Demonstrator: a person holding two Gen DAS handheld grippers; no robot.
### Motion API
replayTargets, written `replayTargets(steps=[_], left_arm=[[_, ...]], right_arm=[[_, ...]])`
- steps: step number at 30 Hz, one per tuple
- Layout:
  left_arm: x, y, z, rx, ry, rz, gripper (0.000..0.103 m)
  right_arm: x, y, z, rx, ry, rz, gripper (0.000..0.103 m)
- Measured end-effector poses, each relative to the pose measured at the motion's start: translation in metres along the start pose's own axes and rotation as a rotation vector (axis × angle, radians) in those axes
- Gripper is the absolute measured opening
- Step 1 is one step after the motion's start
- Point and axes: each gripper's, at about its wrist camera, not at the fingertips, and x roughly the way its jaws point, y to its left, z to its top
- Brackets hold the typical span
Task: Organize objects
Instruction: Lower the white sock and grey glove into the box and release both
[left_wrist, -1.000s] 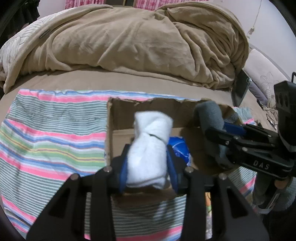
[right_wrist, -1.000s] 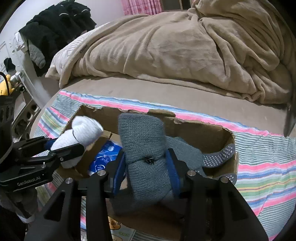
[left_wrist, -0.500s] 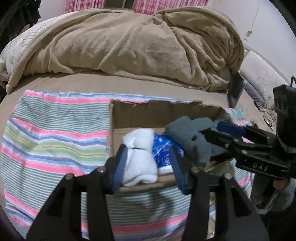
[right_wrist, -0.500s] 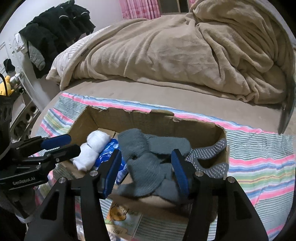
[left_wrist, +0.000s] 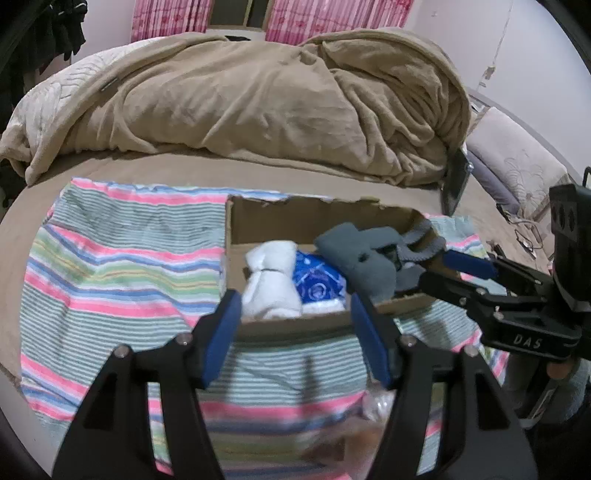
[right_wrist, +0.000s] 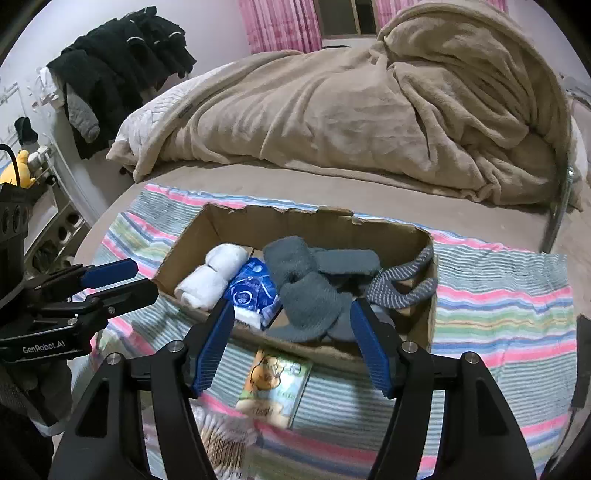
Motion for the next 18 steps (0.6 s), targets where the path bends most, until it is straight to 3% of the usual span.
replayTargets(steps=[18], left_arm=[[-0.031,-0.018,-0.041,0.032,0.037,-0.03,0.064]], right_arm=[[-0.032,0.018,-0.046,-0.008,0.022,0.009,0.075]])
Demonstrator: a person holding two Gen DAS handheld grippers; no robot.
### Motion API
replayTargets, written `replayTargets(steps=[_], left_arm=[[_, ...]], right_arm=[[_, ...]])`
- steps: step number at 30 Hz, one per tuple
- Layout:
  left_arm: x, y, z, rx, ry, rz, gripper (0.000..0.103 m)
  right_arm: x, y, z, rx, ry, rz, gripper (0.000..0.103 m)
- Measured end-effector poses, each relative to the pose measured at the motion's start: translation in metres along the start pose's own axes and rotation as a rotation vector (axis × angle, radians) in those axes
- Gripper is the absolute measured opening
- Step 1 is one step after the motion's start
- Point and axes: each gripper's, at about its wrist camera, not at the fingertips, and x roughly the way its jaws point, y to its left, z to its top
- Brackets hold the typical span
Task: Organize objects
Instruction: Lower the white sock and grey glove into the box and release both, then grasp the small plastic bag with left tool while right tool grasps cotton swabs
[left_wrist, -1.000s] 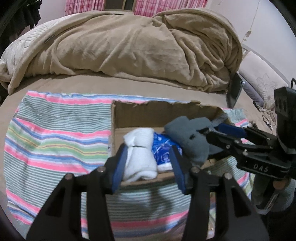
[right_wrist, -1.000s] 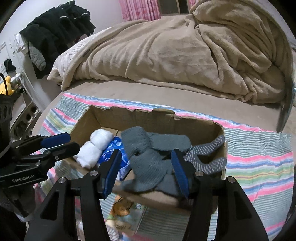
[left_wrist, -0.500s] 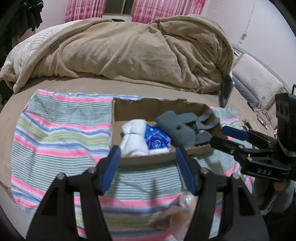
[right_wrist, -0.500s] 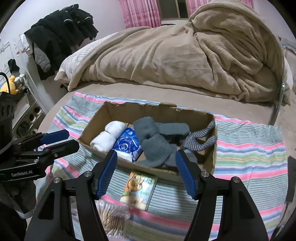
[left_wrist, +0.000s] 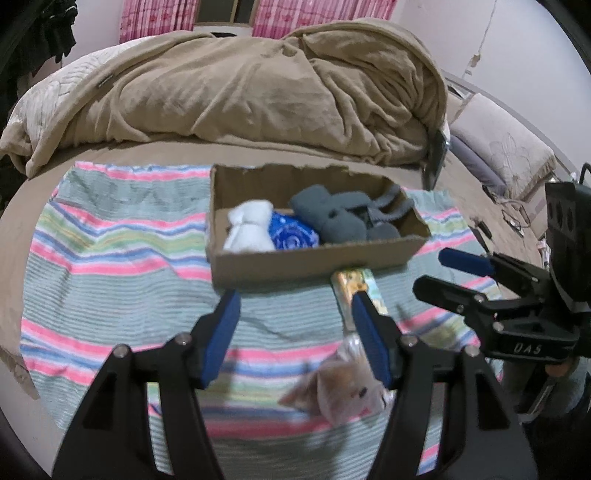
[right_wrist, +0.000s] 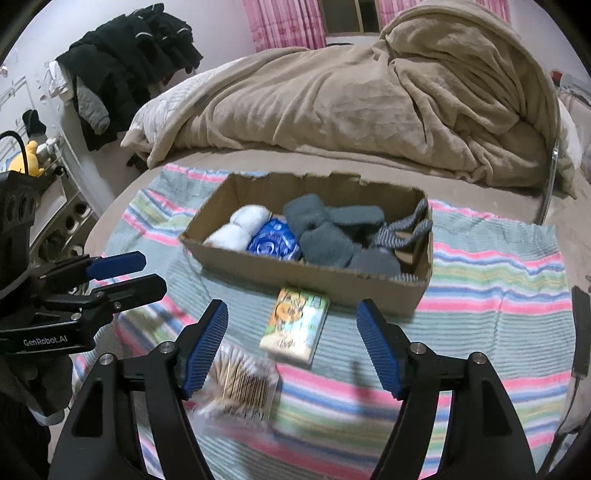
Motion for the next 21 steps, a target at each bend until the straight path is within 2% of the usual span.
replayTargets(steps=[8,21], left_arm=[[-0.003,-0.002,-0.021,-0.025,0.03,-0.018,0.064],[-0.009,0.006,-0.047,-0.056,0.06,-0.003,0.064]], right_arm=[[0.005,0.01,-0.03,-0.017,0.066,0.002,0.075],[0.007,0.045,-0.061,-0.07,0.131,0.085,0.075]])
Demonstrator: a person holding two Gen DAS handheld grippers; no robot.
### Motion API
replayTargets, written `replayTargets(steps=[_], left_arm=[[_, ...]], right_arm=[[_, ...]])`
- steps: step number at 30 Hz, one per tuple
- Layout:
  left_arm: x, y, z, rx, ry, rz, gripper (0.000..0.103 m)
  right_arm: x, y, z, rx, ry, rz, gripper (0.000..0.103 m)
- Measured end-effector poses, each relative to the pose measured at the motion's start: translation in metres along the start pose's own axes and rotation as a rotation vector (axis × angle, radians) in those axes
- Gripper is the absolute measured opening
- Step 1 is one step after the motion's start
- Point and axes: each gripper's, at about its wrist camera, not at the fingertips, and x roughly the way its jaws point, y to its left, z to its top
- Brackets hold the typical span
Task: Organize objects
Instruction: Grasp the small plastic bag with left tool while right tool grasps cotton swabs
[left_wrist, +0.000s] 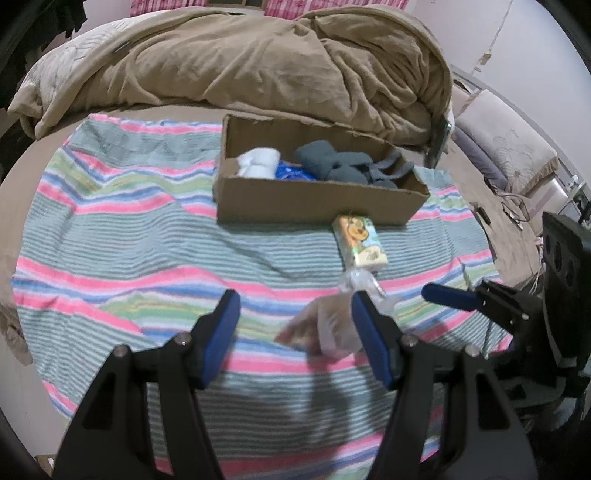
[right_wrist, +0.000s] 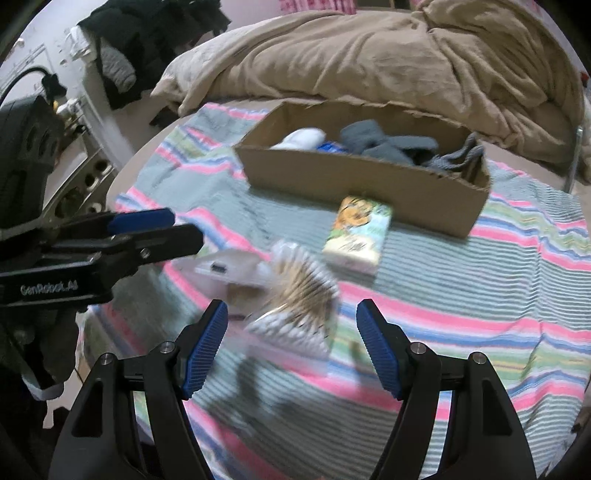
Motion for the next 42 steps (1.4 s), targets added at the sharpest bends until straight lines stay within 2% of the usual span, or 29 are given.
replayTargets(steps=[2,6,12,14,16,22,27,29,31,35,36,38,42], left_arm=[[-0.001,0.003,-0.003,-0.003,0.004,0.004,0.064],[-0.001,0.006,-0.005,-0.01,0.009,0.007,0.065],[-0.002,0.004,-0.005,-0.005,0.009,-0.007,0.066],[-0.003,0.0,-0.005,0.008,-0.001,-0.029,0.073],[-0.001,-0.005,-0.005,0.022,-0.004,-0.042,0.075],[0.019,-0.017,-0.005,0.059,0.038,-0.058,0.075],[0.041,-0.03,-0.007,0.131,0.091,-0.05,0.075],[0.05,-0.037,-0.009,0.178,0.103,-0.035,0.075],[0.061,-0.041,-0.011,0.215,0.12,-0.009,0.075],[0.071,-0.042,-0.011,0.224,0.116,-0.001,0.074],[0.072,-0.042,-0.01,0.224,0.111,0.003,0.072],[0.072,-0.041,-0.009,0.225,0.107,0.001,0.06],[0.067,-0.041,-0.008,0.219,0.076,0.019,0.054]], right_arm=[[0.004,0.006,-0.003,-0.011,0.02,0.03,0.075],[0.012,0.013,-0.007,-0.052,0.04,-0.013,0.075],[0.026,-0.001,-0.01,-0.037,0.071,-0.074,0.075],[0.027,-0.008,-0.01,-0.021,0.069,-0.082,0.075],[0.027,-0.015,-0.01,-0.006,0.063,-0.092,0.075],[0.026,-0.037,-0.006,0.05,0.054,-0.115,0.075],[0.027,-0.05,-0.004,0.094,0.049,-0.083,0.074],[0.028,-0.051,-0.003,0.095,0.054,-0.061,0.062],[0.027,-0.051,-0.003,0.096,0.048,-0.047,0.056],[0.025,-0.051,-0.002,0.096,0.045,-0.028,0.04],[0.024,-0.051,-0.002,0.093,0.044,-0.024,0.038],[0.021,-0.05,-0.001,0.089,0.039,-0.017,0.036],[0.018,-0.052,0.0,0.094,0.029,-0.007,0.033]])
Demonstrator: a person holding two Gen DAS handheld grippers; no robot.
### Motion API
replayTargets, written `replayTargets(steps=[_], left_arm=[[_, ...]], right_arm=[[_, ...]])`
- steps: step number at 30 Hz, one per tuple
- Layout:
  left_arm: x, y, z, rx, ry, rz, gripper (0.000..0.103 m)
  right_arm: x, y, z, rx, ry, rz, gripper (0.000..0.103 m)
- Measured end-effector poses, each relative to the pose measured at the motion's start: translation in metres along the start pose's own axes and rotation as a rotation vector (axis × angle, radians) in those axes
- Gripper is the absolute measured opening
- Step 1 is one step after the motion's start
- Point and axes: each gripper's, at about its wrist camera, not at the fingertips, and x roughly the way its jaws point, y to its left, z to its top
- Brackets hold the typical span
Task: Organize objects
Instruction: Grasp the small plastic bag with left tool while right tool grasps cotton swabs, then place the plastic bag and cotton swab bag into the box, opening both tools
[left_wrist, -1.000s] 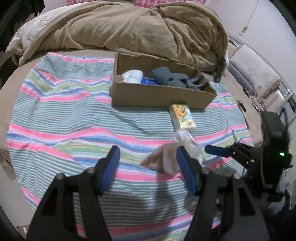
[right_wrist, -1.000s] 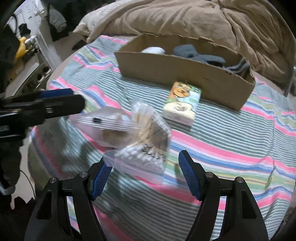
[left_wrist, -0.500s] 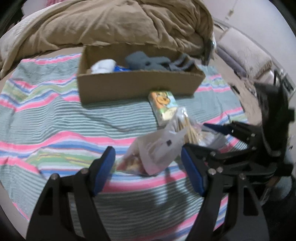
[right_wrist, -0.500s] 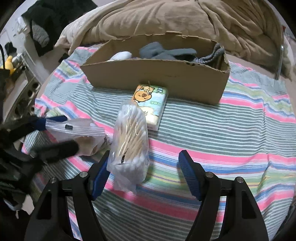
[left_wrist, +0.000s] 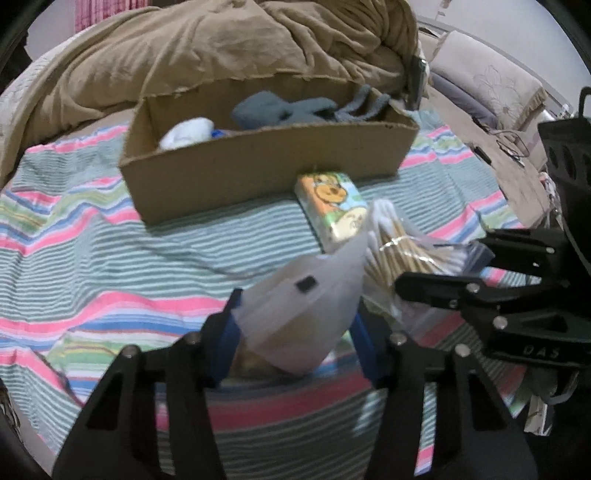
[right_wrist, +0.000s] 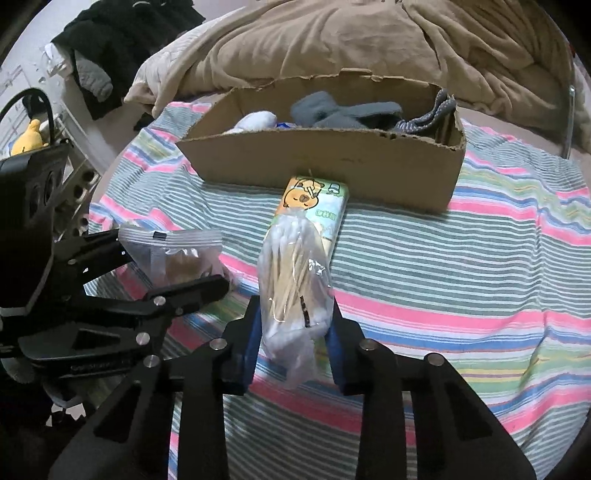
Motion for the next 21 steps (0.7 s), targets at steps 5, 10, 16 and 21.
replayTargets(steps=[5,10,16,21], left_arm=[[-0.012,0.006,0.002,-0.025,-0.029,0.0,0.049],[-0.032,0.009,0.006,-0.039,-0.068,-0.006,0.049],[-0.053,0.011,0.016,-0.05,-0.123,-0.006,0.049],[-0.066,0.017,0.027,-0.067,-0.164,-0.003,0.049]], right_arm=[[-0.011,0.001,0.003,-0.001,-0.021,0.008,0.031],[-0.028,0.002,0.007,-0.005,-0.055,0.007,0.031],[-0.047,0.005,0.016,-0.025,-0.11,-0.001,0.03],[-0.061,0.0,0.029,-0.029,-0.156,-0.016,0.03]])
